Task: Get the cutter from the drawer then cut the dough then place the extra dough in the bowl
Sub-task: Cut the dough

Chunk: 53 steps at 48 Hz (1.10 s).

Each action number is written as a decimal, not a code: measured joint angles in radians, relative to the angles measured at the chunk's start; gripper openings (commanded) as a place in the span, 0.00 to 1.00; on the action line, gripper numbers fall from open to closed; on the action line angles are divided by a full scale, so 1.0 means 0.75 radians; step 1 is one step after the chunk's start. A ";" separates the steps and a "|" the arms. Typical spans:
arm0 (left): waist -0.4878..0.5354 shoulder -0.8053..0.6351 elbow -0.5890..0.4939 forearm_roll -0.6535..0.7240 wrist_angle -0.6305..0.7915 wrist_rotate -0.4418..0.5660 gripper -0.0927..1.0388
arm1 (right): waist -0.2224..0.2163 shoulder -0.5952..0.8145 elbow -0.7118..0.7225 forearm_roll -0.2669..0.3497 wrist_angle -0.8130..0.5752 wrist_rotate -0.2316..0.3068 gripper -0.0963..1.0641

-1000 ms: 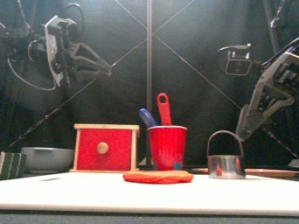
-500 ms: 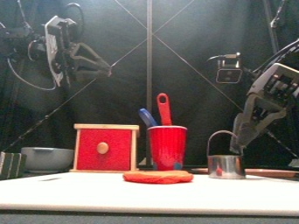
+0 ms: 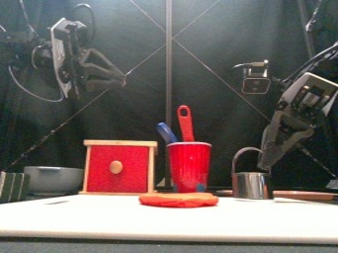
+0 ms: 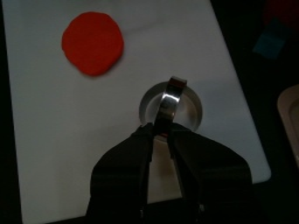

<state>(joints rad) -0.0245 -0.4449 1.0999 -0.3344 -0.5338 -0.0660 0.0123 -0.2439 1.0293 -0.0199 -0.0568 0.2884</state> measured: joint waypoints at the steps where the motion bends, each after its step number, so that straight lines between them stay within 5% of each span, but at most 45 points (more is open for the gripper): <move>1: -0.002 -0.002 -0.002 -0.002 0.000 0.000 0.60 | 0.000 0.000 -0.008 -0.004 0.002 0.000 0.60; 25: -0.002 0.000 0.012 -0.018 0.000 0.000 0.60 | 0.067 0.047 -0.205 -0.084 0.004 -0.004 0.60; 53: -0.002 -0.002 0.031 -0.020 0.000 0.000 0.60 | 0.217 0.329 -0.472 -0.102 -0.016 -0.008 0.60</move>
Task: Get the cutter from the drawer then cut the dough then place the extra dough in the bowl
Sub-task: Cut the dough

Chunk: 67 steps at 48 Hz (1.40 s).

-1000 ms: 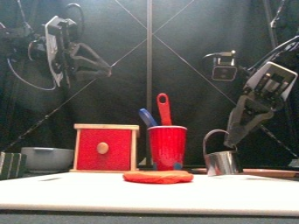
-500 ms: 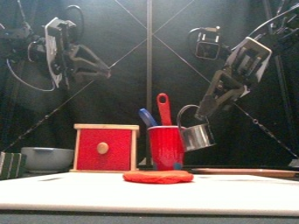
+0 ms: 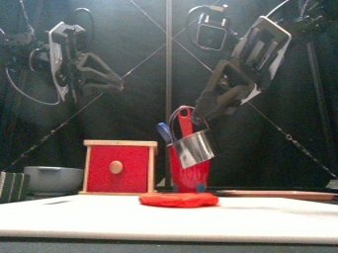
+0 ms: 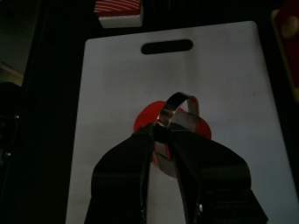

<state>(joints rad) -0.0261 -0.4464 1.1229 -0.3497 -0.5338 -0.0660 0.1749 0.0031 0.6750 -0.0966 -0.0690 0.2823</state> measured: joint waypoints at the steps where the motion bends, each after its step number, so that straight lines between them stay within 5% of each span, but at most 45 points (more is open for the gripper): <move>1: 0.000 0.002 0.002 0.000 0.000 0.000 0.60 | 0.004 0.014 -0.008 0.000 -0.006 0.000 0.60; 67: 0.002 0.002 0.033 0.000 0.000 0.000 0.60 | -0.016 0.119 -0.051 -0.012 -0.035 -0.008 0.60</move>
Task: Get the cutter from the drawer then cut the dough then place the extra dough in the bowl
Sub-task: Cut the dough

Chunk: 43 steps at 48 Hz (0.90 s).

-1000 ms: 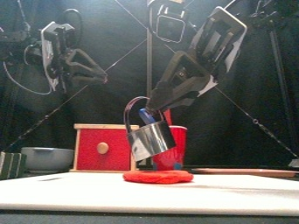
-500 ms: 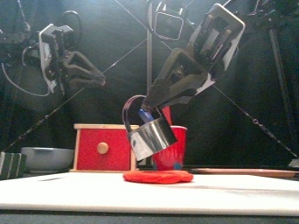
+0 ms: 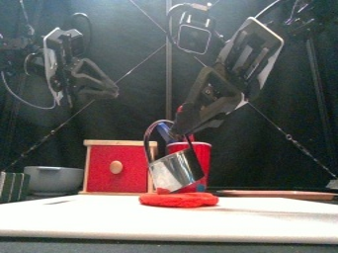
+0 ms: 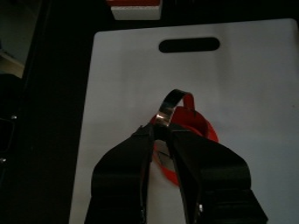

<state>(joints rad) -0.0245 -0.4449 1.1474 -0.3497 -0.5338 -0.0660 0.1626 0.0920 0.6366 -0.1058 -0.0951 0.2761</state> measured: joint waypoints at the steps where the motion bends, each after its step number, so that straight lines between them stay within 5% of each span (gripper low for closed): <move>1: -0.002 0.000 0.000 0.000 0.000 0.000 0.60 | 0.000 0.000 0.000 0.000 0.000 0.000 0.60; 43: -0.002 0.000 0.004 0.000 0.000 0.000 0.60 | -0.033 0.002 0.055 -0.014 0.002 0.018 0.62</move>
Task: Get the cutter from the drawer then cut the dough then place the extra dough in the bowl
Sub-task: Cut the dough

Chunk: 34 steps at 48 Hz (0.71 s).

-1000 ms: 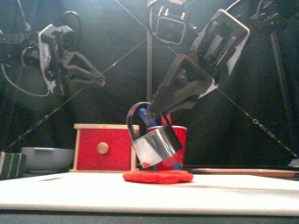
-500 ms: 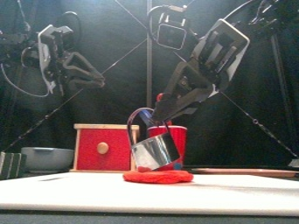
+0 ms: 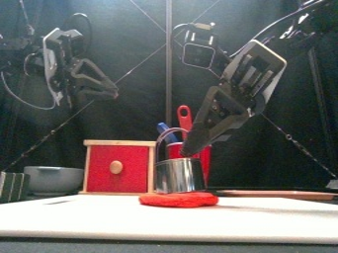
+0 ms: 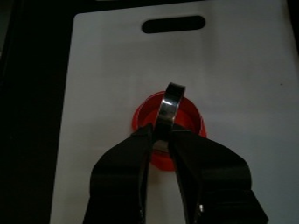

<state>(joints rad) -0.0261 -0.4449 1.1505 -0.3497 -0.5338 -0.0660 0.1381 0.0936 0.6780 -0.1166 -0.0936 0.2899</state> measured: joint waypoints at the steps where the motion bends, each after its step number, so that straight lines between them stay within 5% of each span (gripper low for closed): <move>1: 0.000 0.000 0.000 0.000 0.000 0.000 0.60 | -0.002 -0.002 0.000 0.000 0.002 0.000 0.62; 25: 0.000 0.000 0.002 0.000 0.000 0.002 0.60 | -0.002 0.000 0.002 -0.004 0.043 -0.002 0.62; 34: 0.000 0.000 0.002 0.002 0.000 0.004 0.60 | -0.002 0.000 0.002 -0.004 0.049 -0.002 0.71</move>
<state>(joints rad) -0.0261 -0.4449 1.1520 -0.3482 -0.5338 -0.0629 0.1365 0.0936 0.6796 -0.1197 -0.0568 0.2884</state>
